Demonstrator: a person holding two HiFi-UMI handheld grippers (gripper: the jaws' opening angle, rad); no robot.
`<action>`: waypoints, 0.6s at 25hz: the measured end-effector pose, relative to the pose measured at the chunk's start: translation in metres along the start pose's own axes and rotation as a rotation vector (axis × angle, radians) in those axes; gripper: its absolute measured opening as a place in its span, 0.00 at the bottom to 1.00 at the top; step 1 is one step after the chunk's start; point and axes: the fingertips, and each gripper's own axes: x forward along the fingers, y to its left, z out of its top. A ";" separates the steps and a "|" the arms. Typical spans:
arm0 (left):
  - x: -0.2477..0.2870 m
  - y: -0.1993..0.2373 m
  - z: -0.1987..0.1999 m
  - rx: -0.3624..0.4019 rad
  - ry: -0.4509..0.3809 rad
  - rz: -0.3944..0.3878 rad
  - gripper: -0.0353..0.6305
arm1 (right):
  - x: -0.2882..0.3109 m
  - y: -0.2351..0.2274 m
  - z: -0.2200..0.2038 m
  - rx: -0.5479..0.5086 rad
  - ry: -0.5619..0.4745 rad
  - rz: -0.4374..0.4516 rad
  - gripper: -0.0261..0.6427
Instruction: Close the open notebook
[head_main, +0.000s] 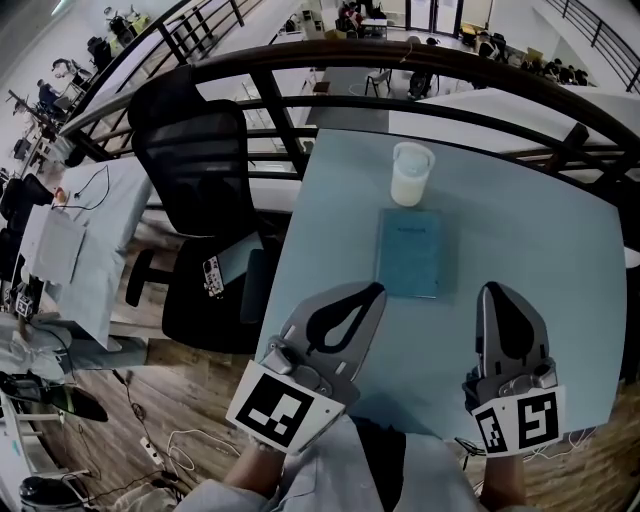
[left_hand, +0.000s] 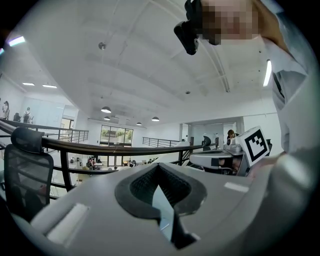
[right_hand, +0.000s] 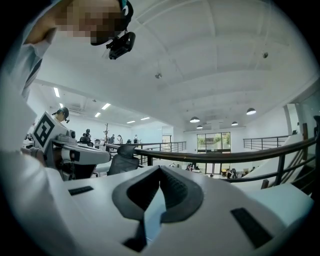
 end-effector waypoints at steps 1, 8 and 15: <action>-0.001 0.000 0.000 0.000 -0.001 0.000 0.06 | 0.000 0.001 -0.001 0.002 0.001 0.002 0.04; -0.002 -0.002 0.000 0.001 0.004 0.001 0.06 | -0.002 0.002 0.000 0.003 0.007 0.010 0.04; 0.000 -0.005 -0.002 0.003 0.005 -0.006 0.06 | -0.003 0.002 -0.002 -0.002 0.011 0.012 0.04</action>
